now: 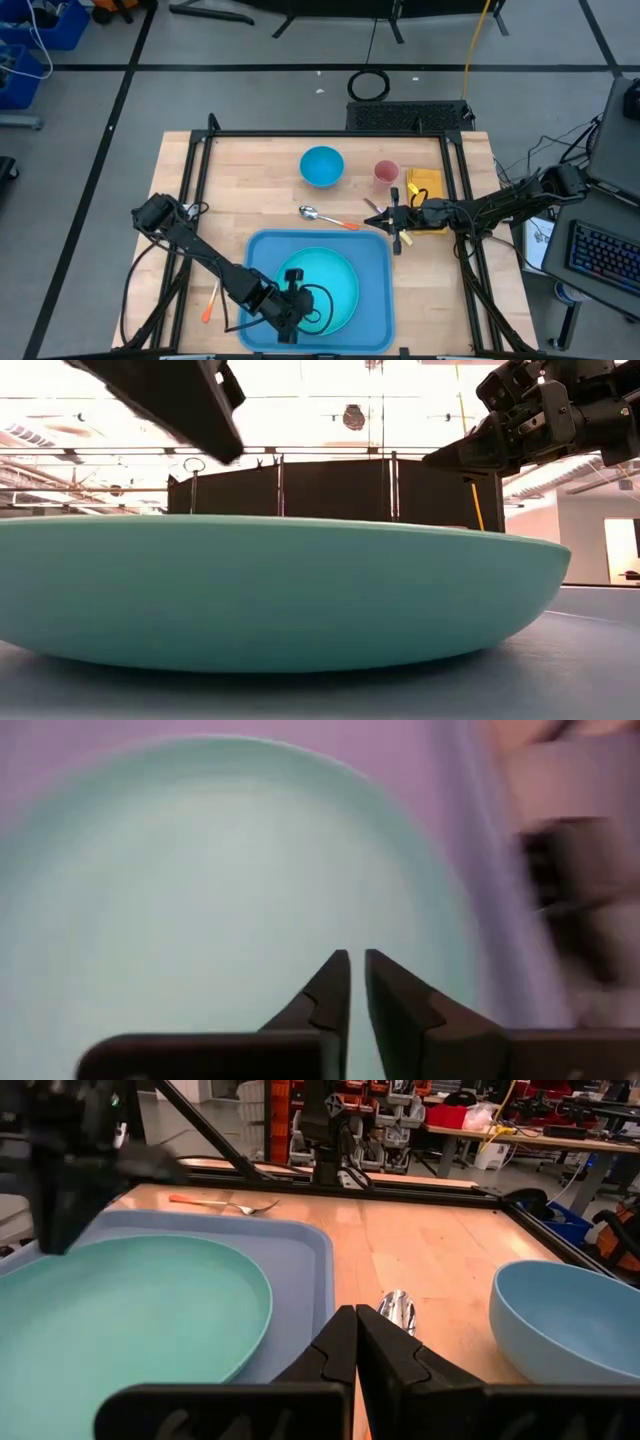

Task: Set up tray
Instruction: Put the blue bowl on top of the green plate on the blue tray

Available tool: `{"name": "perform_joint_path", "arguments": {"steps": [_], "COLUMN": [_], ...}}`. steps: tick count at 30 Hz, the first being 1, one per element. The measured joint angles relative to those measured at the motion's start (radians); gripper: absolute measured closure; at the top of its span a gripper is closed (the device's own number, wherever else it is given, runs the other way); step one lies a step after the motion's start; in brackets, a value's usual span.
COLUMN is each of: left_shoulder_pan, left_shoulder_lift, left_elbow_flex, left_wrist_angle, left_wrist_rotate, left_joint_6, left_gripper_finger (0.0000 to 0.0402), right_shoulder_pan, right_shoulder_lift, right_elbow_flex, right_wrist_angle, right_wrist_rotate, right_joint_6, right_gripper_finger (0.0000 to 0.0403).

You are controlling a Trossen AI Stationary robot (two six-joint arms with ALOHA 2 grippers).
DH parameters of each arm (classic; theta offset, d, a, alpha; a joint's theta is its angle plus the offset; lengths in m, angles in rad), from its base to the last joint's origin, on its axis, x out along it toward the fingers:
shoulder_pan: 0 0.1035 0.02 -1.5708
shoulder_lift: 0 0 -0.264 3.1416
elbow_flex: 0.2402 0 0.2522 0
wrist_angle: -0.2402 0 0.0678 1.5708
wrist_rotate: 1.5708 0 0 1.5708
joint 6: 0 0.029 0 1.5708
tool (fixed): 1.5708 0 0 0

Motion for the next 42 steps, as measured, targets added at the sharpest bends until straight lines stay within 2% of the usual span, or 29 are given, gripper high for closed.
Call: {"name": "perform_joint_path", "arguments": {"steps": [3, 6, 13, 17, 21, 25, 31, 34, 38, 42], "left_shoulder_pan": [-0.006, -0.004, -0.007, -0.004, -0.002, 0.005, 0.006, 0.007, 0.032, 0.085], "left_shoulder_lift": [-0.025, -0.04, -0.08, -0.116, -0.196, -0.311, -0.518, -0.627, -0.767, -0.879], "left_elbow_flex": [0.001, 0.002, -0.001, -0.011, -0.094, -0.276, -0.571, -0.691, -0.796, -0.834], "left_wrist_angle": [-0.069, -0.109, -0.161, -0.107, 0.067, 0.309, 0.666, 0.799, 0.872, 0.882], "left_wrist_rotate": [-0.149, -0.258, -0.309, -0.305, -0.236, -0.178, -0.174, -0.192, -0.271, -0.294], "left_joint_6": [0.004, -0.004, 0.045, 0.123, 0.245, 0.326, 0.374, 0.408, 0.431, 0.442], "left_gripper_finger": [0.0396, 0.0391, 0.0398, 0.0391, 0.0398, 0.039, 0.0398, 0.039, 0.0382, 0.0391], "right_shoulder_pan": [0.0, 0.0, 0.0, 0.0, 0.0, 0.0, 0.0, 0.0, 0.0, 0.0], "right_shoulder_lift": [0.0, 0.0, 0.0, 0.0, 0.0, 0.0, 0.0, 0.0, 0.0, 0.0], "right_elbow_flex": [0.0, 0.0, 0.0, 0.0, 0.0, 0.0, 0.0, 0.0, 0.0, 0.0], "right_wrist_angle": [-0.006, -0.012, -0.022, -0.024, -0.029, -0.031, -0.036, -0.038, -0.05, -0.056], "right_wrist_rotate": [0.0, 0.0, 0.0, 0.0, 0.0, 0.0, 0.0, 0.0, 0.0, 0.0], "right_joint_6": [0.001, 0.0, -0.002, -0.002, -0.001, 0.0, 0.004, 0.008, 0.016, 0.016], "right_gripper_finger": [0.0403, 0.0403, 0.0403, 0.0403, 0.0403, 0.0403, 0.0403, 0.0403, 0.0403, 0.0403]}}
